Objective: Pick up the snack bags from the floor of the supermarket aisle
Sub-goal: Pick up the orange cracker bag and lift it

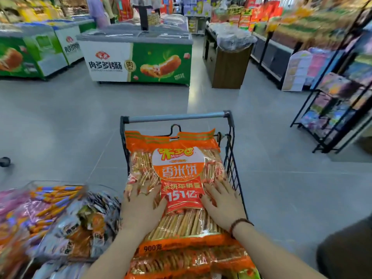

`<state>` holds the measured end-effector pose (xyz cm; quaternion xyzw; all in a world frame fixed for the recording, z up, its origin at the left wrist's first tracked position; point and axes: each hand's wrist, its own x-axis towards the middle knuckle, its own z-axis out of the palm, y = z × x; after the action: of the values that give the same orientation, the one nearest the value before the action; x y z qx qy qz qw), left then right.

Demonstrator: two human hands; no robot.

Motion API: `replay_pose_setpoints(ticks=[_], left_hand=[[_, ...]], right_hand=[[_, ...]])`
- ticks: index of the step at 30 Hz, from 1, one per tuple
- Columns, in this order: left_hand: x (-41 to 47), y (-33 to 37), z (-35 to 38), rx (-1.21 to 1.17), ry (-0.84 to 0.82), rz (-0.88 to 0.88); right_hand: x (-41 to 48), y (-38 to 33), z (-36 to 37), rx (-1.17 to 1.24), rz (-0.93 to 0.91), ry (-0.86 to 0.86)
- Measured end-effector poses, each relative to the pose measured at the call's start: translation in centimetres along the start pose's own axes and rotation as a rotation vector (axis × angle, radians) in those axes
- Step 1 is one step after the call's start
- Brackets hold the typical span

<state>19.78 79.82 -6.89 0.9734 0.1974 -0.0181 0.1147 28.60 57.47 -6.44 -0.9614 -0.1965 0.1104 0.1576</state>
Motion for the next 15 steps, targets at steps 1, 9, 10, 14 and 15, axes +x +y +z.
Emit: replay_pose_setpoints(ticks=[1, 9, 10, 14, 15], left_hand=[[-0.2, 0.1, 0.0, 0.003, -0.003, 0.007], [-3.1, 6.9, -3.9, -0.147, 0.222, 0.348], [-3.8, 8.8, -4.2, -0.142, 0.245, 0.447], [-7.4, 17.7, -4.8, -0.047, 0.232, 0.763], [-8.5, 19.8, -4.5, -0.037, 0.212, 0.824]], right_hand=[[-0.2, 0.0, -0.3, 0.004, -0.009, -0.003], [-7.2, 3.1, -3.7, -0.140, -0.055, 0.327], [-8.8, 4.3, -4.1, -0.175, -0.042, 0.375], [-17.4, 9.7, -6.7, -0.217, 0.139, 0.468], [-20.1, 11.3, -7.1, -0.221, 0.189, 0.492]])
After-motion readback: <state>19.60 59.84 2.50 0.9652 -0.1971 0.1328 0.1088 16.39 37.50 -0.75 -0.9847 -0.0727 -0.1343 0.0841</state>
